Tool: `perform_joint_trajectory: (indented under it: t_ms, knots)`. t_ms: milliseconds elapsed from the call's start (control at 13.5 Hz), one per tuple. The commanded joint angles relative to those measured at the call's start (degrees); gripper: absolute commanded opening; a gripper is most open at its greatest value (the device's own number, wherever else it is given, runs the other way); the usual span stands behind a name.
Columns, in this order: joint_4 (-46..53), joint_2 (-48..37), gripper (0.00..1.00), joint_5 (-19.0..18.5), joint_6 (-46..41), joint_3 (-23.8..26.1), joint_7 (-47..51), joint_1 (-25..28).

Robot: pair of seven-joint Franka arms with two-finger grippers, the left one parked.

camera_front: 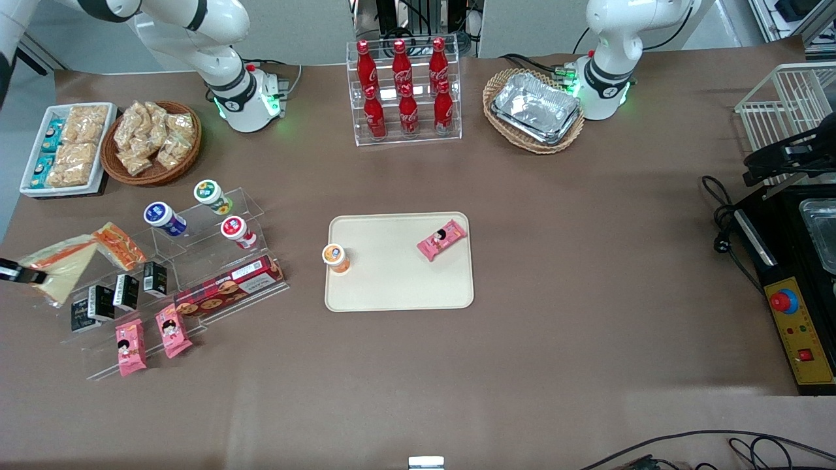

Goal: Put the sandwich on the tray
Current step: 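Lift the sandwich off the rack and carry it toward the cream tray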

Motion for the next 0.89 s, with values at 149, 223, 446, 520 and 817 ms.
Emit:
perform_joint_trajectory:
  t_ms: [149,223,446,520,817]
  knots:
    - [0.53,-3.33,0.00,-2.46,-6.37,-0.18,22.26,10.19]
    - [1.14,-3.42,0.00,-2.19,-6.90,-0.09,26.04,11.95]
    - [1.41,-3.51,0.00,-1.58,-7.78,0.08,39.04,17.39]
    - [1.41,-3.51,0.00,-1.58,-7.78,0.17,43.52,19.33]
    - [1.41,-3.25,0.00,0.79,-6.30,1.83,58.73,24.44]
